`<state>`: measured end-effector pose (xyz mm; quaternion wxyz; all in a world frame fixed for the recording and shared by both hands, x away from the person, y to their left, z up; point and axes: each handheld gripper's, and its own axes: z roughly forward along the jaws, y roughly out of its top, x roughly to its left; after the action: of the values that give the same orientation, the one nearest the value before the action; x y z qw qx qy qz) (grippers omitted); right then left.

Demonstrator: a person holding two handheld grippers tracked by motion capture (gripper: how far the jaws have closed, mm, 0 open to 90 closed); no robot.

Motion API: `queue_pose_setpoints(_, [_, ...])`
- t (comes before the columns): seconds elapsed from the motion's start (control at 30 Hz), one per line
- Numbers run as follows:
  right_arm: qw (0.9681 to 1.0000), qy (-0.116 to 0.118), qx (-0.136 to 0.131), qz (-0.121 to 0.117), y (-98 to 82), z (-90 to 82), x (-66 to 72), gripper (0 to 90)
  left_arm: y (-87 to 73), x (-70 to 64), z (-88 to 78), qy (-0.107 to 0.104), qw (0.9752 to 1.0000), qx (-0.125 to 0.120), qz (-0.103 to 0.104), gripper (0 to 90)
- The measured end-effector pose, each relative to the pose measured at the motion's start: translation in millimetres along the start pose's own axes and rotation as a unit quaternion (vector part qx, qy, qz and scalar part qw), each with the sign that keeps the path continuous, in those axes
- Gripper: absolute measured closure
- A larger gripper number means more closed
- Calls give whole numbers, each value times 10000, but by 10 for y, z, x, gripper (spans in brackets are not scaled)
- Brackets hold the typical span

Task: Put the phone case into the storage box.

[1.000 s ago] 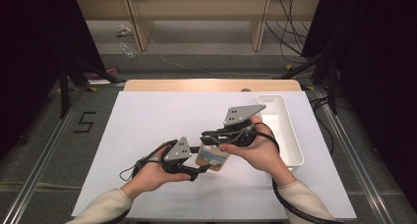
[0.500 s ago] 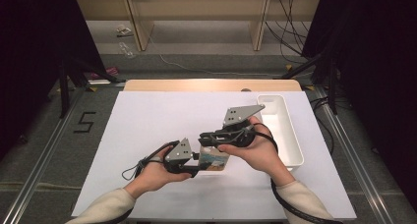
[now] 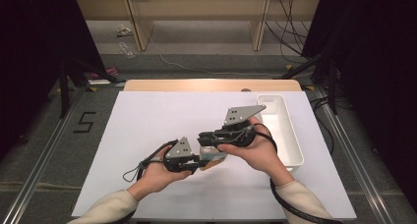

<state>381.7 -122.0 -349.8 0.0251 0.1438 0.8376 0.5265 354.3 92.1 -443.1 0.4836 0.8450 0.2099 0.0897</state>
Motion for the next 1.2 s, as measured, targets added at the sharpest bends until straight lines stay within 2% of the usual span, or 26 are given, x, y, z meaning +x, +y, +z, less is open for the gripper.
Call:
queue_pose_setpoints(0.27, [10000, 2, -87, -44, -3, 6, -2, 777, 6, 1, -13, 22, 10000, 23, 15, 795])
queue_pose_setpoints(0.33, [9999, -34, -104, -76, -4, 9, -2, 748, 10, -3, -16, 27, 10000, 35, 15, 795])
queue_pose_setpoints(0.47, [9998, -111, -148, -98, -5, 11, -10, 660, 15, -1, -24, 59, 10000, 34, 17, 795])
queue_pose_setpoints(0.5, [9996, -190, -226, -50, -12, 16, -18, 581, 20, 0, -30, 69, 10000, 30, 7, 795])
queue_pose_setpoints(0.6, [9990, -255, -379, -6, -26, 25, -40, 462, 25, 1, -37, 86, 10000, 2, -12, 795])
queue_pose_setpoints(0.77, [9967, -368, -702, 149, -43, 16, -73, 303, 19, 46, -67, 228, 9996, 17, -145, 796])
queue_pose_setpoints(0.9, [9950, -475, -864, 178, -46, -14, -89, 288, 15, 75, -84, 319, 9992, 7, -231, 795])
queue_pose_setpoints(1.07, [9923, -612, -1042, 262, -71, -44, -117, 275, 4, 125, -112, 486, 9978, -17, -443, 795])
queue_pose_setpoints(1.17, [9896, -839, -1114, 338, -99, -35, -131, 181, -9, 186, -148, 670, 9960, -18, -588, 794])
queue_pose_setpoints(1.2, [9888, -928, -1116, 360, -108, -32, -134, 150, -9, 186, -148, 670, 9960, -18, -588, 794])
